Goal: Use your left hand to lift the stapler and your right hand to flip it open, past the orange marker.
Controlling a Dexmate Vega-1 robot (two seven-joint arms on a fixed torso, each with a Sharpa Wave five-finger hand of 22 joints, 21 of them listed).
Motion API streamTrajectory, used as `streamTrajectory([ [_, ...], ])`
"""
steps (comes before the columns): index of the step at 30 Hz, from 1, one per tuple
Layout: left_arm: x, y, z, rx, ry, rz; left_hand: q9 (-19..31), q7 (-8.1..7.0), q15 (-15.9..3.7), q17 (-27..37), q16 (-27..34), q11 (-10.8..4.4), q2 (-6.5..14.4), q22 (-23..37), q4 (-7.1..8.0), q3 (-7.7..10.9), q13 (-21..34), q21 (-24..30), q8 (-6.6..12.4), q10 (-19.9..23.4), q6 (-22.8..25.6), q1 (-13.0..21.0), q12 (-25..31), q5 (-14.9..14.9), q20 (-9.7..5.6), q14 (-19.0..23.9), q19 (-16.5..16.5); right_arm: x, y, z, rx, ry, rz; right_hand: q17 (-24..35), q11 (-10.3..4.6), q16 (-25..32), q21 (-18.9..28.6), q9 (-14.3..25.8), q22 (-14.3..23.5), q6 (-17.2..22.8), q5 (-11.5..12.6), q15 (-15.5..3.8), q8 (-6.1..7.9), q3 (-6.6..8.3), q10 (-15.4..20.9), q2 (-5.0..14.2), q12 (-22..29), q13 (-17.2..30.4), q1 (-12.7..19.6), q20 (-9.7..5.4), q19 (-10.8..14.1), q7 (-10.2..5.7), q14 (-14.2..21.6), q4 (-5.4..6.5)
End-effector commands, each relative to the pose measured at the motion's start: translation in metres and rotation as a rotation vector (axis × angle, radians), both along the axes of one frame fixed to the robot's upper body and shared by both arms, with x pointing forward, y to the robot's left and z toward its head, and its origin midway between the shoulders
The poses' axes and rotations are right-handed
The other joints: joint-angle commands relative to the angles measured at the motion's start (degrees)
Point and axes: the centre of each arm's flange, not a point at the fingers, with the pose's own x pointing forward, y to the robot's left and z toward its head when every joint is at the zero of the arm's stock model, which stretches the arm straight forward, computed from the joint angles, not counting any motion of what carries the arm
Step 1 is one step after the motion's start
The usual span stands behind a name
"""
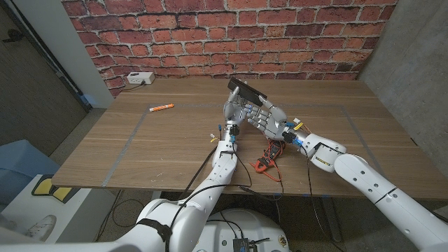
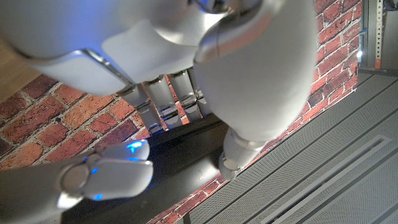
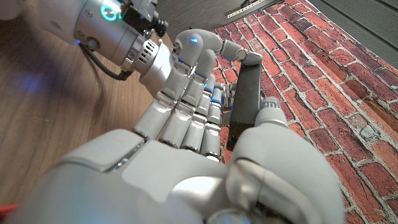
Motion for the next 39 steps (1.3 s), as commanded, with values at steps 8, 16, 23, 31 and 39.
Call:
streamTrajectory([
  [8,0.0033,0.0002,-0.0021,0.006,0.003,-0.008,8.01,-5.89,-8.32,0.18,0.37,-3.98,6.13,0.26,3.24,3.01,2.09,0.37,5.34,4.73,9.43,5.48,0.03,0.06,-5.28,0.86,0.50,0.0017,0.0022,0.0030,0.040,0.014,-0.004,0.30,-0.25,-0.30,-0.31,0.27,0.09,1.07,-0.29,-4.49,0.63,0.50,0.27,0.06,-0.03,0.28,-0.15,-0.66,-0.42,-2.07,-0.21,0.18],
  [16,0.0063,0.0000,-0.0023,0.010,0.003,-0.014,7.84,-5.82,-8.33,0.18,0.44,-3.97,6.12,0.27,3.25,2.89,2.18,0.46,5.34,4.85,9.45,5.55,0.04,0.03,-5.22,0.95,0.52,0.0039,0.0036,0.0027,0.045,0.026,-0.013,0.31,0.37,-0.76,-0.37,0.35,0.09,0.29,-0.20,-4.52,0.28,0.76,-0.83,0.03,-0.81,0.19,-0.23,-0.60,-0.59,-2.97,-0.52,0.19],
  [23,0.0079,0.0001,-0.0015,0.019,0.003,-0.016,7.68,-5.90,-8.34,0.17,0.50,-3.99,6.08,0.27,3.21,2.78,2.17,0.54,5.41,4.94,9.65,5.65,-0.01,0.00,-5.18,1.03,0.52,0.0054,0.0036,0.0028,0.048,0.030,-0.024,0.32,0.17,-1.04,-0.39,0.34,0.09,-0.45,-0.14,-4.52,-0.07,0.95,-1.18,0.02,-1.17,0.07,-0.23,-0.54,-0.63,-4.22,-0.74,0.17],
  [31,0.0097,-0.0002,0.0003,0.029,0.006,-0.014,7.50,-5.93,-8.34,0.20,0.63,-4.02,6.11,0.27,3.23,2.66,2.06,0.62,5.41,5.02,9.66,5.74,-0.13,-0.05,-5.13,1.23,0.50,0.0068,0.0049,0.0035,0.056,0.035,-0.026,0.38,0.01,-1.30,-0.42,0.31,0.09,0.67,0.06,-4.66,0.31,1.52,-0.87,0.36,-1.22,0.04,0.36,-0.60,-0.74,-5.39,-0.88,-0.09],
  [39,0.0110,-0.0020,-0.0009,0.031,0.009,-0.019,7.29,-5.81,-8.33,0.20,0.67,-4.01,6.05,0.22,3.21,2.54,2.03,0.60,5.49,5.13,9.87,5.84,-0.19,-0.08,-5.09,1.28,0.35,0.0088,0.0050,0.0045,0.054,0.037,-0.026,0.43,-0.82,-1.43,-0.41,0.27,0.10,1.67,0.16,-4.56,0.62,1.93,0.00,0.53,-1.00,0.10,0.65,-0.70,-0.73,-5.80,-0.74,-0.18],
])
